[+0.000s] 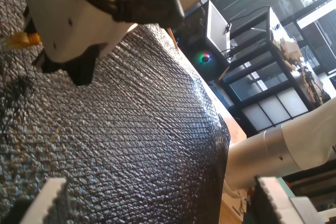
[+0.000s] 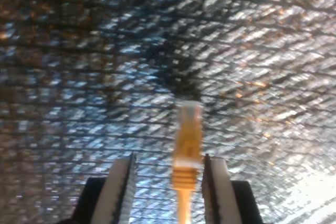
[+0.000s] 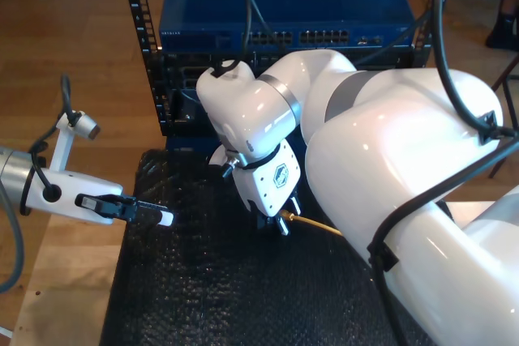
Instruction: Grab the cable and plug it in
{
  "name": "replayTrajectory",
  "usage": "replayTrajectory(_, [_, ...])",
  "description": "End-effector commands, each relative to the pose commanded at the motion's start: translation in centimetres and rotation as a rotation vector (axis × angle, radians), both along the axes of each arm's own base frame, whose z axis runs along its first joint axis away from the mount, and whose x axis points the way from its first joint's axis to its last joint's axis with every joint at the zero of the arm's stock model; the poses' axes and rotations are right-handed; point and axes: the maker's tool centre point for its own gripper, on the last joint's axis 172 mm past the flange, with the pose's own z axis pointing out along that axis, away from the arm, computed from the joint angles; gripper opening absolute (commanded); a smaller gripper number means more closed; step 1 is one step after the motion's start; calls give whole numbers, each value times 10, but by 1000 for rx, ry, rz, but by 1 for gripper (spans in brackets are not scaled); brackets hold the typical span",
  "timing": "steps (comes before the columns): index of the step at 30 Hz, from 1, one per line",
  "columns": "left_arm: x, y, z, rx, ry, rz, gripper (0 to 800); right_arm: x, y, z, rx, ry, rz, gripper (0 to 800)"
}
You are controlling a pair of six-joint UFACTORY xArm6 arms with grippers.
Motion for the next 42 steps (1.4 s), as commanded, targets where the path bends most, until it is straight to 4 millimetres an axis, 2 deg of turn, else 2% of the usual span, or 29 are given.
replayTrajectory(17, [1, 1, 0, 2, -3, 1, 794, 5, 4, 6, -1, -16, 14, 249])
replayTrajectory(25, [1, 0, 0, 4, -4, 0, 794, 3, 4, 1, -4, -6, 15, 241])
replayTrajectory(31, [1, 0, 0, 4, -4, 0, 794, 2, 3, 0, -8, -4, 14, 182])
replayTrajectory(35, [1, 0, 0, 2, -3, -1, 794, 2, 3, 0, -13, -7, 19, 32])
replayTrajectory(42, [1, 0, 0, 2, -3, -1, 794, 2, 6, 4, 2, -7, 24, 7])
